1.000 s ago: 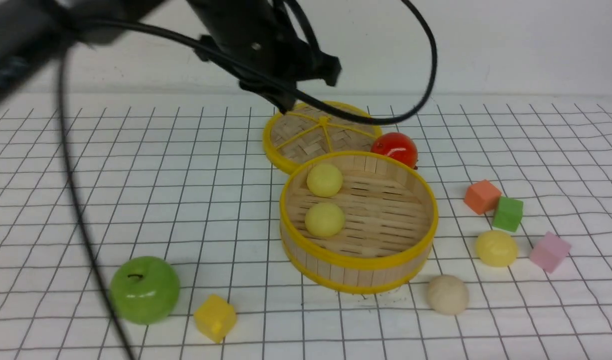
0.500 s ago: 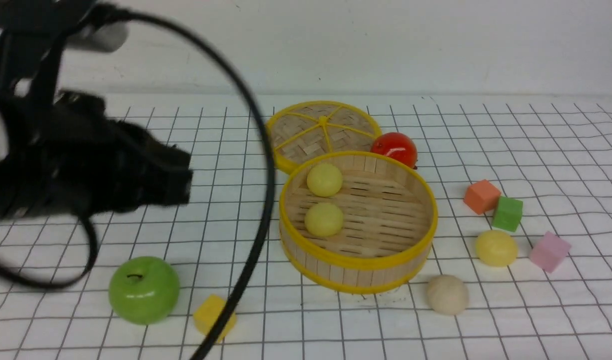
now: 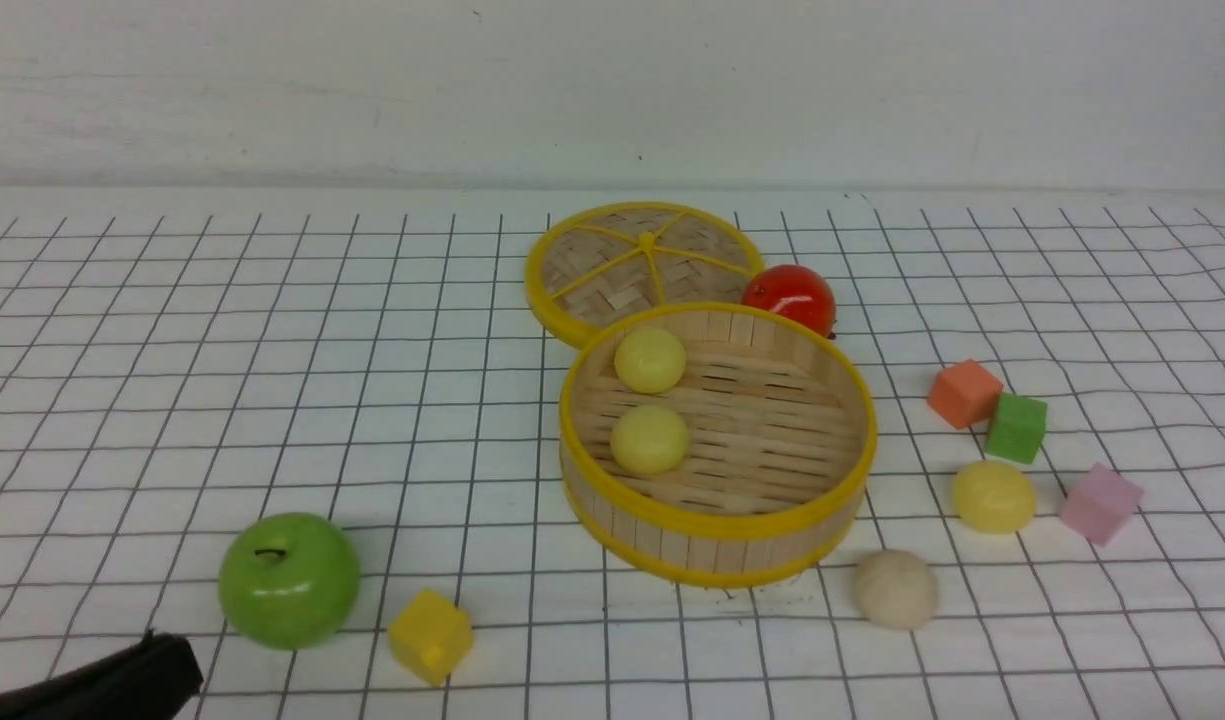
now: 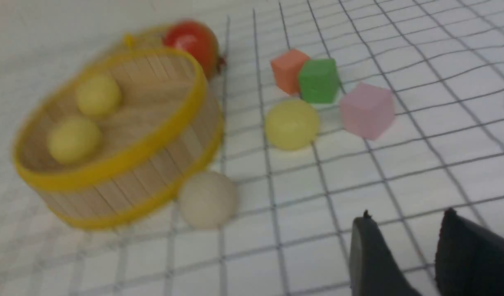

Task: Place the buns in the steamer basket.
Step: Use the right arm to grab a steamed stuffed bun

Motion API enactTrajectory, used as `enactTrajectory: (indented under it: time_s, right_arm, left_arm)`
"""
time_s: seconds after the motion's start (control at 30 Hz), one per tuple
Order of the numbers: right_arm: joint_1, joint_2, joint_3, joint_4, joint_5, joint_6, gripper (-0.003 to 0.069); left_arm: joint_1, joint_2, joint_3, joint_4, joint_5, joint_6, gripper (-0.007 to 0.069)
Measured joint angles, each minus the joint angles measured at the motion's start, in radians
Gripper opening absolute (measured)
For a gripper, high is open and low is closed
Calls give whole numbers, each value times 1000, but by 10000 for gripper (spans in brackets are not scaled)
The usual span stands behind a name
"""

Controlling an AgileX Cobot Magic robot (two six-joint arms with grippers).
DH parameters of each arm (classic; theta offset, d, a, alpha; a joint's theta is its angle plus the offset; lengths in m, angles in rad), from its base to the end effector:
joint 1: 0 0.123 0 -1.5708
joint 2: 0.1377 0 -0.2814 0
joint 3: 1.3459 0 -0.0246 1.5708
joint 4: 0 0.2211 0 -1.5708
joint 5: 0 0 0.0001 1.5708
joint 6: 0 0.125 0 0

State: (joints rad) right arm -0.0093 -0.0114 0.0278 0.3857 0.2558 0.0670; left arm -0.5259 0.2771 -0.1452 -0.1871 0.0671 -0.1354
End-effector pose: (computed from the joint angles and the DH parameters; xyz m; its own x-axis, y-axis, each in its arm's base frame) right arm 0.0624 0.0114 0.1779 -0.1864 0.4269 -0.8849 -0.0055 0.9002 0.4355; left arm 0.0759 -0.0459 0.2372 -0.2529 -0.2192 -0.9423 0.4561 0.8320 -0.3159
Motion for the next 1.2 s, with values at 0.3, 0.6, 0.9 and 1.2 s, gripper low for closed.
enactTrajectory:
  time_s: [0.3, 0.6, 0.9, 1.2]
  right_arm:
    - [0, 22, -80, 249, -57, 44, 167]
    - [0, 633, -646, 61, 530, -214, 8]
    - [209, 1289, -941, -46, 649, -218, 0]
    - [361, 1626, -1112, -239, 565, -19, 180]
  left_arm:
    - [0, -7, 106, 0, 26, 0, -13]
    - [0, -7, 118, 0, 94, 0, -13]
    - [0, -8, 118, 0, 100, 0, -13]
    - [0, -8, 118, 0, 100, 0, -11]
